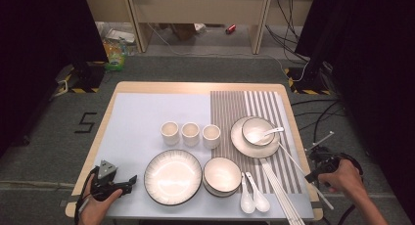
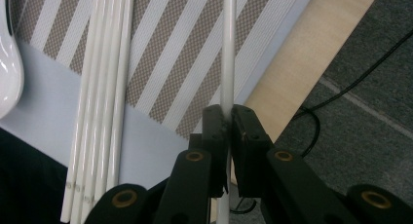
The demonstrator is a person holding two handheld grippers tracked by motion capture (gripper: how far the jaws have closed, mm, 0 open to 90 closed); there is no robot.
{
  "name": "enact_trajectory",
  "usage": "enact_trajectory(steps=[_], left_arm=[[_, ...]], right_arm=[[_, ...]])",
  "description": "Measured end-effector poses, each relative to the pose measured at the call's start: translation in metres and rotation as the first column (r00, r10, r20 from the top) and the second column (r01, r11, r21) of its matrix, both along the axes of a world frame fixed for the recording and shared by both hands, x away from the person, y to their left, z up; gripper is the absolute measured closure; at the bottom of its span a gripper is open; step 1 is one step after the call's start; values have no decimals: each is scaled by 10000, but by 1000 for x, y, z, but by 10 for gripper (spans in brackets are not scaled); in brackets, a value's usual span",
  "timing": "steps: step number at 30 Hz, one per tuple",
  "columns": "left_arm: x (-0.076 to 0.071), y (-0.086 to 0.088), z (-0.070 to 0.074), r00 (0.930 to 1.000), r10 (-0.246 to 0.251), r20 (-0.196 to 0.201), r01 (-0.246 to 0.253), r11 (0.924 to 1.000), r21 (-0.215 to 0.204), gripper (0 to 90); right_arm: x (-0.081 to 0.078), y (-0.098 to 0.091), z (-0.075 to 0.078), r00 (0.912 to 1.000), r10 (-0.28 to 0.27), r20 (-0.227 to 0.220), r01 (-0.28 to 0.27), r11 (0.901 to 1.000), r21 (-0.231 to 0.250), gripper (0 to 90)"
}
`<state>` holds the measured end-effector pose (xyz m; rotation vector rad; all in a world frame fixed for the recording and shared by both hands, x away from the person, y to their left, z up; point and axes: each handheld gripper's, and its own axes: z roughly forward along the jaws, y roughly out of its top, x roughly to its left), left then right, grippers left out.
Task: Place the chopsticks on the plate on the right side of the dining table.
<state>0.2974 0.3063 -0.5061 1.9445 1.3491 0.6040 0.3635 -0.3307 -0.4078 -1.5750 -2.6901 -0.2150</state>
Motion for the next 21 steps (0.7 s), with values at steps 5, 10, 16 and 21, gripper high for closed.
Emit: enact_trajectory(steps=[5, 10, 16, 21], left_arm=[[0, 0, 0, 10000, 3, -1, -3, 10000, -5, 142], [0, 0, 1, 10000, -50, -80, 50, 10000, -8, 142], [0, 0, 0, 10000, -47, -75, 47, 10000, -32, 142], [0, 0, 0, 10000, -44, -78, 44, 10000, -43, 141]], right_arm=[[15, 4, -1, 10000, -24, 66, 23, 10000, 59, 849], [27, 9, -1, 10000, -30, 50, 31, 10000, -86, 849], [45, 15, -4, 9999, -80, 72, 82, 9997, -229, 848], [62, 24, -2, 9998, -69, 182, 72, 9998, -167, 849]])
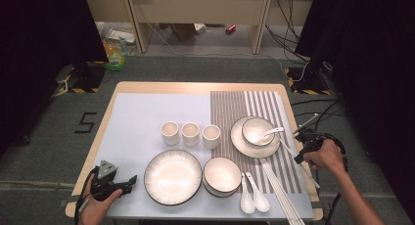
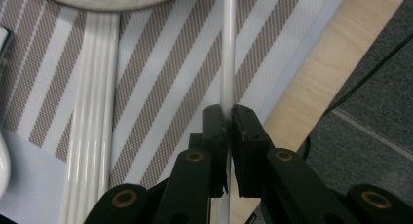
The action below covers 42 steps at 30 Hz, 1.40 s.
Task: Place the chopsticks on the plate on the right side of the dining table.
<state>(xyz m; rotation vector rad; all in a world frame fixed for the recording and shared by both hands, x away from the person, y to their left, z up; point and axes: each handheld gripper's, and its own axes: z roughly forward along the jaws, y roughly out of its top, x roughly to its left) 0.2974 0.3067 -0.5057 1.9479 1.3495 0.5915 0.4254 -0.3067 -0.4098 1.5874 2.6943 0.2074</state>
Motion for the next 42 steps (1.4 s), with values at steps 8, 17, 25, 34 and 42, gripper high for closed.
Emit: enact_trajectory(steps=[8, 17, 25, 34, 42], left_arm=[[0, 0, 0, 10000, -7, -5, 7, 10000, 5, 142], [0, 0, 0, 10000, -24, -49, 25, 10000, 24, 142], [0, 0, 0, 10000, -26, -51, 26, 10000, 27, 142], [0, 1, 1, 10000, -46, -70, 46, 10000, 48, 142], [0, 0, 0, 10000, -27, -49, 27, 10000, 30, 142]], right_arm=[[21, 12, 2, 9999, 11, 167, -11, 10000, -58, 848], [40, 27, 1, 9995, 102, 307, -101, 9999, -41, 848], [51, 32, -1, 9994, 15, 348, -13, 10000, -42, 848], [60, 35, -3, 9990, -90, 439, 91, 10000, -4, 848], [68, 43, -4, 9987, 12, 506, -14, 10000, 26, 848]])
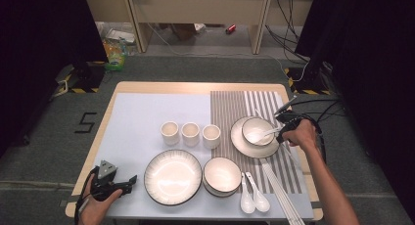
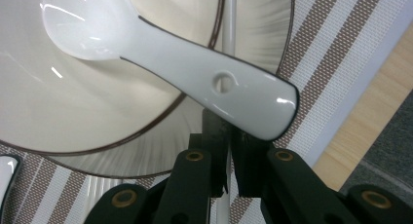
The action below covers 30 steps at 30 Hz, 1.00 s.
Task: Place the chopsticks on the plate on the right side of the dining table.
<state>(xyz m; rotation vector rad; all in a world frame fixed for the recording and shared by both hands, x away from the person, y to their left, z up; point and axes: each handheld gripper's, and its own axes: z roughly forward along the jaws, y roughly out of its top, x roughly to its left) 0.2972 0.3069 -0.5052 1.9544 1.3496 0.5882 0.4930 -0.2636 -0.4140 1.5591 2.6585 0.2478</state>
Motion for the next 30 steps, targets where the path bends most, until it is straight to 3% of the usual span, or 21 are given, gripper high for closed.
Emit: enact_trajectory(steps=[8, 19, 23, 25, 30], left_arm=[[0, 0, 0, 10000, -4, -9, 4, 10000, -14, 142], [0, 0, 0, 10000, -19, -22, 19, 10000, 13, 141], [0, 0, 0, 10000, -14, -15, 14, 10000, -11, 142], [0, 0, 0, 10000, -7, -3, 7, 10000, -12, 142], [0, 0, 0, 10000, -11, -15, 11, 10000, 10, 142]], right_arm=[[2, 6, -2, 9998, 106, 141, -105, 9999, -46, 846], [0, 4, -4, 9983, 318, 492, -337, 9987, 380, 830], [-2, 2, -4, 9977, 372, 561, -390, 9987, 317, 790], [-6, 0, -2, 9976, 165, 669, -196, 9988, 457, 754], [-15, -5, 5, 9951, 235, 963, -300, 9974, 659, 704]])
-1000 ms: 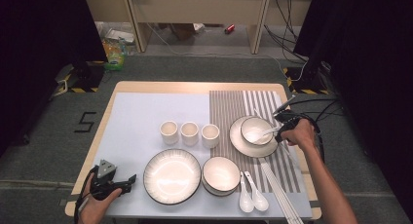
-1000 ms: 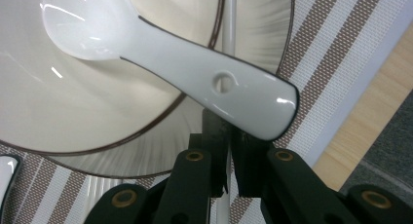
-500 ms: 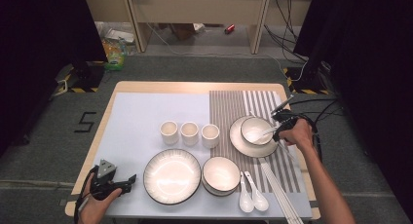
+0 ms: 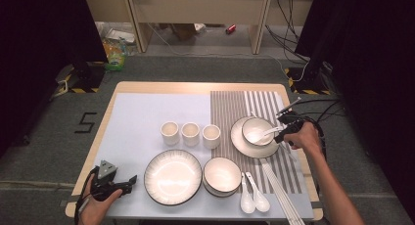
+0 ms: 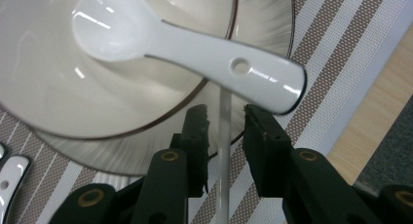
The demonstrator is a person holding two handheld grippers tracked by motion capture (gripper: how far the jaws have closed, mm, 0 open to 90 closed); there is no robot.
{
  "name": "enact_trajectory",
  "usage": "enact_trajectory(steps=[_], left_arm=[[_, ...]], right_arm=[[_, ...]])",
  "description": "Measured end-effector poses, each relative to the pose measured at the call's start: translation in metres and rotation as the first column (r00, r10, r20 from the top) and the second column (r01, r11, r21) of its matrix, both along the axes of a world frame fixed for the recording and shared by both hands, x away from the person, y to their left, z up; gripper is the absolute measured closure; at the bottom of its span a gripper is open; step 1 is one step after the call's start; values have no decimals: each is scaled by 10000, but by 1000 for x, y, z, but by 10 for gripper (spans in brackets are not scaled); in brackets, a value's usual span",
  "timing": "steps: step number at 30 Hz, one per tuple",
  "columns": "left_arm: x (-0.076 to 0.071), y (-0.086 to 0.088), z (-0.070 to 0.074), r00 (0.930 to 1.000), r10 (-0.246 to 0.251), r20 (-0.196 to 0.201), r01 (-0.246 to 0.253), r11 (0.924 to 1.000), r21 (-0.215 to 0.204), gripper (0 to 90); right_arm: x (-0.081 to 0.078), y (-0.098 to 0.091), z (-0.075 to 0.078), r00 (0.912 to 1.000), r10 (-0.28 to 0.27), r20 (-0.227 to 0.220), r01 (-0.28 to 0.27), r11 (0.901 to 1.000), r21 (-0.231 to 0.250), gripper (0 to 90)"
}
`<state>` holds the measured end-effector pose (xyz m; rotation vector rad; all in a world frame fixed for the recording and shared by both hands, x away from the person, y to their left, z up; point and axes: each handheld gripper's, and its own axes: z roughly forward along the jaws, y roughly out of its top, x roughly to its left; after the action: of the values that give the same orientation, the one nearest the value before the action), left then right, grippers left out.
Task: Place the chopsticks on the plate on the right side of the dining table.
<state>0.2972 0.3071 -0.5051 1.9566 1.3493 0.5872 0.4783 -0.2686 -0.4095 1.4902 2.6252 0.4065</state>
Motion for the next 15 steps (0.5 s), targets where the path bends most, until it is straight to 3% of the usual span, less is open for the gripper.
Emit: enact_trajectory(steps=[5, 15], left_arm=[[0, 0, 0, 10000, -2, -3, 2, 10000, 6, 142], [0, 0, 0, 10000, 14, 29, -14, 10000, 3, 142]], right_arm=[[-15, -2, 4, 9997, 262, -11, -262, 9991, -347, 684], [-37, -20, 1, 9990, 432, -133, -438, 9980, -461, 657]])
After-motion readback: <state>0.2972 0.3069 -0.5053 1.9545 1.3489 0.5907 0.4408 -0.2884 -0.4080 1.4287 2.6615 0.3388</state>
